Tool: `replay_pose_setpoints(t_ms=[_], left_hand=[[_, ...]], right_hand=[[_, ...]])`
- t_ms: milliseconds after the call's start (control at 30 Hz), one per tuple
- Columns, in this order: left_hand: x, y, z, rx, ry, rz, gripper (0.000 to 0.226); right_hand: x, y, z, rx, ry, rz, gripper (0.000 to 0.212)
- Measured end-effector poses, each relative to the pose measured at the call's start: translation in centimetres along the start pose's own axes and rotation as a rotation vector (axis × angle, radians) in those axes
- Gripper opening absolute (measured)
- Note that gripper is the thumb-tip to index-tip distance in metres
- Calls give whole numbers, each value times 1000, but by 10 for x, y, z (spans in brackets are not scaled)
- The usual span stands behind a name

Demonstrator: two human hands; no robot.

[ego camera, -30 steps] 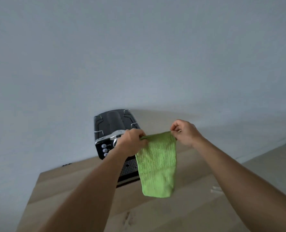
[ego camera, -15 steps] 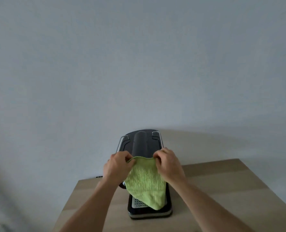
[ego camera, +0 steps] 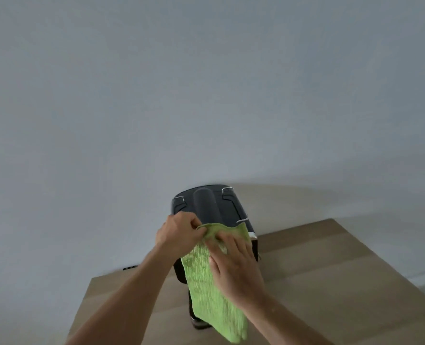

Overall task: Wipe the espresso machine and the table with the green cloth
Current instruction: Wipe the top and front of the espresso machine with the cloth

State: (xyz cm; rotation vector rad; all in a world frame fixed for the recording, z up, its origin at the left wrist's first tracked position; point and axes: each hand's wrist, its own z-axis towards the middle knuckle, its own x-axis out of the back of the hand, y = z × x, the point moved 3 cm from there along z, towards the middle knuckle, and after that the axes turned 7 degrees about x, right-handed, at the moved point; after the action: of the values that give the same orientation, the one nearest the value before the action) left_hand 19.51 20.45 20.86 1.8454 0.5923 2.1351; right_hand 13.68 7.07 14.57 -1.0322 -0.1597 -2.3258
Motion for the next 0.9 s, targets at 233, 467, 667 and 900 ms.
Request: replay_pose_setpoints(t_ms=[233, 467, 667, 900], left_hand=[[4, -39, 20, -226, -11, 8, 56], [-6, -68, 35, -239, -160, 96, 127], [-3, -74, 49, -287, -222, 144, 121], [6, -72, 58, -285, -319, 195, 126]], right_hand=[[5, -7, 5, -114, -182, -16, 27], [-6, -2, 39, -66, -529, -48, 63], [-12, 16, 69, -123, -750, 50, 57], [-4, -2, 46, -69, -640, -35, 53]])
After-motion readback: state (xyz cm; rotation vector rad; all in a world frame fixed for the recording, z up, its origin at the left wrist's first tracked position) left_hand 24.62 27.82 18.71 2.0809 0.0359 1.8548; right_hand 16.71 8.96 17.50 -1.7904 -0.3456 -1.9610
